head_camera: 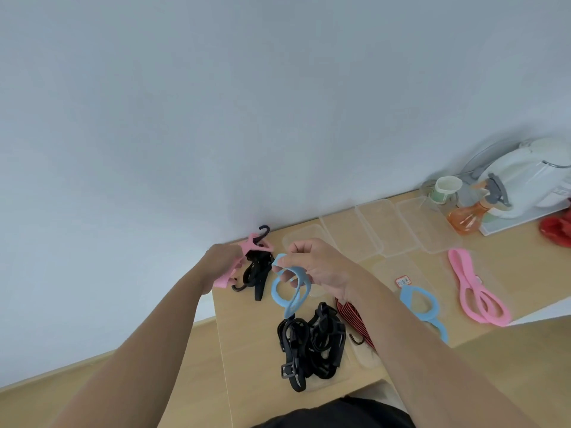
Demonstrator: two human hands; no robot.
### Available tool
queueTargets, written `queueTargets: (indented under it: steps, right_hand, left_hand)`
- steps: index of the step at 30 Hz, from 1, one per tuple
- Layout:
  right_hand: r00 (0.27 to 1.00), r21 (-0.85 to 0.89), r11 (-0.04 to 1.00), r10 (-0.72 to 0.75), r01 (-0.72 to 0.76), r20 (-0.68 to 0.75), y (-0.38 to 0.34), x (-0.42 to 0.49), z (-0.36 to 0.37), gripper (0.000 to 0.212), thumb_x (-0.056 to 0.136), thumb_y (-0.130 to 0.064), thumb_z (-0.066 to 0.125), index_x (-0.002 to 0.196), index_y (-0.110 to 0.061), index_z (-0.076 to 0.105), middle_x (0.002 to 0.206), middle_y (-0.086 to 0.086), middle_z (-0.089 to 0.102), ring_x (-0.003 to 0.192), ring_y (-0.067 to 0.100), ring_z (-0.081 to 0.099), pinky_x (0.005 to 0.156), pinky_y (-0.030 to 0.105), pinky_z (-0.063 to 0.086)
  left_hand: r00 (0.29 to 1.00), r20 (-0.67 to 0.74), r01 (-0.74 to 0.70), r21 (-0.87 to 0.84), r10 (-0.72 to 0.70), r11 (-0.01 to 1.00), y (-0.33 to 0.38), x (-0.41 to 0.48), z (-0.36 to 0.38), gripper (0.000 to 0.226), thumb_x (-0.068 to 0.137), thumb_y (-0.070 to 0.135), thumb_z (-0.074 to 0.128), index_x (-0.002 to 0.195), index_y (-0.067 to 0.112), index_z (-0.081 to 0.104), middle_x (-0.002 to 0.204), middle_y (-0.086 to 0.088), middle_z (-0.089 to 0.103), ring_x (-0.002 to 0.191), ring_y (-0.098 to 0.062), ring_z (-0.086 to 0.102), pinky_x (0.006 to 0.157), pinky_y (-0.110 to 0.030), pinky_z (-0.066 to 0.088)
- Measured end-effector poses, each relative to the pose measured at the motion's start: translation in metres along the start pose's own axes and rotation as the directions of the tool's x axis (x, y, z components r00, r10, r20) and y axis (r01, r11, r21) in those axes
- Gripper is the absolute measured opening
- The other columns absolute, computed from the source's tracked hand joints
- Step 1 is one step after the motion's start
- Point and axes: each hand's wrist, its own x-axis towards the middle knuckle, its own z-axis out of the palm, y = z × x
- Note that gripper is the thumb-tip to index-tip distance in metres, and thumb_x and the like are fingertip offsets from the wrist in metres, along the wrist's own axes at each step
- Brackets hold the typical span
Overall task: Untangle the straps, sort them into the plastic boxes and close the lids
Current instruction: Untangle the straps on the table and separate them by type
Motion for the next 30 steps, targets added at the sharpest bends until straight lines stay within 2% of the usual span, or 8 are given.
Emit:
queueTargets:
  steps: [2, 8, 11, 16, 22, 26, 28, 30]
  right_hand:
    - [1.000, -0.011, 1.000, -0.002, 0.002, -0.006, 0.000, 0.000, 0.000, 0.035, 0.090, -0.015, 0.071, 0.062, -0.021, 0.052, 0.100, 0.015, 0.077, 0.082, 0.021, 0.071, 0.076, 0.035, 0.055]
    - [1.000, -0.015, 1.000, -0.003, 0.003, -0.026, 0.004, 0.003, -0.002, 0.033, 0.092, -0.014, 0.070, 0.065, -0.017, 0.050, 0.100, 0.016, 0.077, 0.080, 0.021, 0.071, 0.075, 0.033, 0.056]
    - [0.999, -0.011, 1.000, 0.019, -0.019, -0.050, 0.007, 0.007, -0.003, 0.035, 0.090, -0.014, 0.070, 0.063, -0.019, 0.050, 0.086, 0.014, 0.072, 0.071, 0.015, 0.066, 0.068, 0.030, 0.055]
    - [0.983, -0.047, 0.997, 0.048, -0.057, -0.178, 0.017, 0.020, 0.008, 0.042, 0.086, -0.003, 0.063, 0.057, -0.018, 0.036, 0.054, -0.009, 0.039, 0.043, 0.001, 0.040, 0.051, 0.019, 0.041]
    - [0.960, -0.030, 0.998, 0.044, -0.055, -0.275, 0.033, 0.036, 0.032, 0.029, 0.084, -0.007, 0.058, 0.064, -0.017, 0.039, 0.074, 0.003, 0.064, 0.061, 0.014, 0.065, 0.063, 0.031, 0.045]
    - [0.952, -0.043, 0.991, 0.109, -0.126, -0.287, 0.037, 0.056, 0.044, 0.008, 0.087, -0.018, 0.057, 0.091, -0.016, 0.051, 0.084, 0.004, 0.054, 0.064, 0.017, 0.051, 0.059, 0.030, 0.041]
    - [0.951, -0.036, 0.983, 0.165, -0.181, -0.262, 0.039, 0.068, 0.047, 0.016, 0.091, -0.027, 0.054, 0.106, -0.019, 0.054, 0.085, 0.002, 0.052, 0.064, 0.017, 0.045, 0.054, 0.028, 0.037]
    - [0.945, 0.002, 0.979, 0.198, -0.204, -0.260, 0.042, 0.080, 0.048, 0.015, 0.090, -0.028, 0.052, 0.102, -0.020, 0.051, 0.079, 0.002, 0.046, 0.061, 0.017, 0.037, 0.050, 0.027, 0.031]
  left_hand:
    - [0.998, -0.048, 0.036, 0.000, -0.036, 0.999, -0.004, 0.002, 0.000, 0.015, 0.092, 0.011, 0.052, 0.091, 0.006, 0.065, 0.093, -0.013, 0.060, 0.076, -0.025, 0.057, 0.055, -0.027, 0.050]
    - [0.958, -0.027, -0.287, -0.106, 0.286, 0.952, 0.019, -0.020, -0.003, 0.023, 0.086, 0.020, 0.056, 0.077, 0.006, 0.072, 0.092, -0.006, 0.071, 0.059, -0.028, 0.049, 0.057, -0.029, 0.041]
    - [0.934, -0.066, -0.357, -0.256, 0.352, 0.898, 0.023, -0.024, -0.015, 0.025, 0.080, 0.023, 0.054, 0.068, 0.007, 0.069, 0.104, -0.007, 0.074, 0.081, -0.035, 0.064, 0.060, -0.035, 0.047]
    - [0.939, -0.034, -0.308, -0.523, 0.342, 0.795, 0.015, -0.032, -0.018, 0.027, 0.087, 0.012, 0.044, 0.062, 0.011, 0.053, 0.113, -0.013, 0.072, 0.114, -0.027, 0.066, 0.052, -0.030, 0.040]
    - [0.958, 0.006, -0.224, -0.608, 0.286, 0.762, -0.004, -0.029, -0.014, 0.021, 0.088, 0.012, 0.036, 0.067, 0.015, 0.037, 0.124, -0.018, 0.071, 0.128, -0.032, 0.061, 0.054, -0.030, 0.037]
    - [0.971, 0.017, -0.168, -0.659, 0.238, 0.733, -0.015, -0.025, -0.014, 0.020, 0.086, 0.014, 0.035, 0.066, 0.017, 0.035, 0.118, -0.018, 0.072, 0.128, -0.034, 0.061, 0.051, -0.029, 0.035]
    - [0.970, 0.025, -0.166, -0.655, 0.241, 0.737, -0.017, -0.026, -0.015, 0.018, 0.084, 0.014, 0.034, 0.067, 0.018, 0.033, 0.126, -0.022, 0.069, 0.128, -0.033, 0.061, 0.053, -0.030, 0.032]
    - [0.969, 0.034, -0.162, -0.658, 0.245, 0.735, -0.019, -0.026, -0.017, 0.016, 0.083, 0.013, 0.033, 0.068, 0.019, 0.031, 0.127, -0.023, 0.068, 0.128, -0.033, 0.061, 0.055, -0.032, 0.029]
